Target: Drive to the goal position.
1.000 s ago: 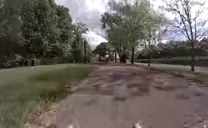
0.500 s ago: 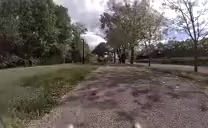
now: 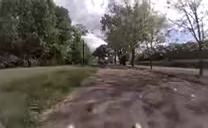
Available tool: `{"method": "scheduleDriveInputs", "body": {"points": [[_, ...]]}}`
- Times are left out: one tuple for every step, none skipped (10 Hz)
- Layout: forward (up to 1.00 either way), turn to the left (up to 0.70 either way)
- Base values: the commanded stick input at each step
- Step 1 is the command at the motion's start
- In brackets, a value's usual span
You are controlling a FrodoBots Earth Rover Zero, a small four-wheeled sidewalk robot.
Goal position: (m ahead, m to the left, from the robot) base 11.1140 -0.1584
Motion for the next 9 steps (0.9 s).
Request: {"method": "scheduleDriveInputs", "body": {"points": [[1.0, 0.0], [1.0, -0.02], [1.0, -0.32], [1.0, -0.01], [1.0, 0.0], [1.0, 0.0], [1.0, 0.0], [1.0, 0.0], [1.0, 0.0]]}}
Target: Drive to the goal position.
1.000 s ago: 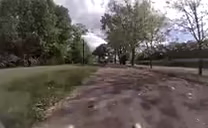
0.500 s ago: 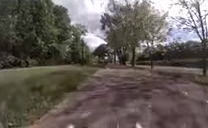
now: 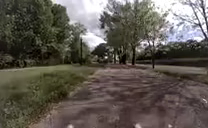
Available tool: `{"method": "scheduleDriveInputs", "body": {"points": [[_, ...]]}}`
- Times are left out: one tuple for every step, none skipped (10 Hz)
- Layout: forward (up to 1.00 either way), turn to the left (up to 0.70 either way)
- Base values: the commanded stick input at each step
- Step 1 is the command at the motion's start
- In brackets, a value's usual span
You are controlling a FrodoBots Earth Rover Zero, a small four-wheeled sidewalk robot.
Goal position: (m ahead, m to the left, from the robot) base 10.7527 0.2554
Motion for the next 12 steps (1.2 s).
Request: {"method": "scheduleDriveInputs", "body": {"points": [[1.0, 0.0], [1.0, 0.0], [1.0, 0.0], [1.0, 0.0], [1.0, 0.0], [1.0, 0.0], [1.0, 0.0], [1.0, 0.0], [1.0, 0.0], [1.0, 0.0], [1.0, 0.0], [1.0, 0.0]]}}
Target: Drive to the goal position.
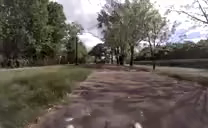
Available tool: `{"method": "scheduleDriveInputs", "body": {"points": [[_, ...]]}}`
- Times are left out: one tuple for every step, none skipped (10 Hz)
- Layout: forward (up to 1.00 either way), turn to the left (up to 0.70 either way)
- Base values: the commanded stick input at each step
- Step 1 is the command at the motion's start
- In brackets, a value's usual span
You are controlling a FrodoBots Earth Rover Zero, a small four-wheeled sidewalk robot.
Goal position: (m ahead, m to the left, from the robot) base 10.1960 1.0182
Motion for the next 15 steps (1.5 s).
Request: {"method": "scheduleDriveInputs", "body": {"points": [[1.0, 0.0], [1.0, 0.0], [1.0, 0.0], [1.0, 0.0], [1.0, 0.0], [1.0, 0.0], [1.0, 0.0], [1.0, 0.0], [1.0, 0.0], [1.0, 0.0], [1.0, 0.0], [1.0, 0.0], [1.0, 0.0], [1.0, 0.0], [1.0, 0.0]]}}
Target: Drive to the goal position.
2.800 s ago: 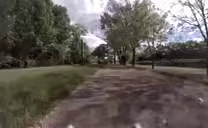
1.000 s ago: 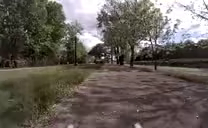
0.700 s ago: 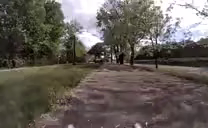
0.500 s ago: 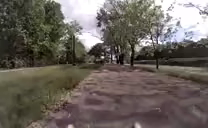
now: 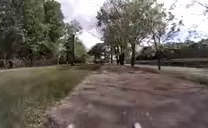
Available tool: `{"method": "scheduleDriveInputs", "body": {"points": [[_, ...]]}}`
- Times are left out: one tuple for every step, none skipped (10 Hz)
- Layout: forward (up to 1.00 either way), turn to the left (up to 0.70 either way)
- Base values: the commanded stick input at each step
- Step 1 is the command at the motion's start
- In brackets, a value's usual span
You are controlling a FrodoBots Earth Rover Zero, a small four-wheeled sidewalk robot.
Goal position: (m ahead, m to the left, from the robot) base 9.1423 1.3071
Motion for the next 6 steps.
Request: {"method": "scheduleDriveInputs", "body": {"points": [[1.0, 0.0], [1.0, 0.0], [1.0, 0.0], [1.0, 0.0], [1.0, 0.0], [1.0, 0.0]]}}
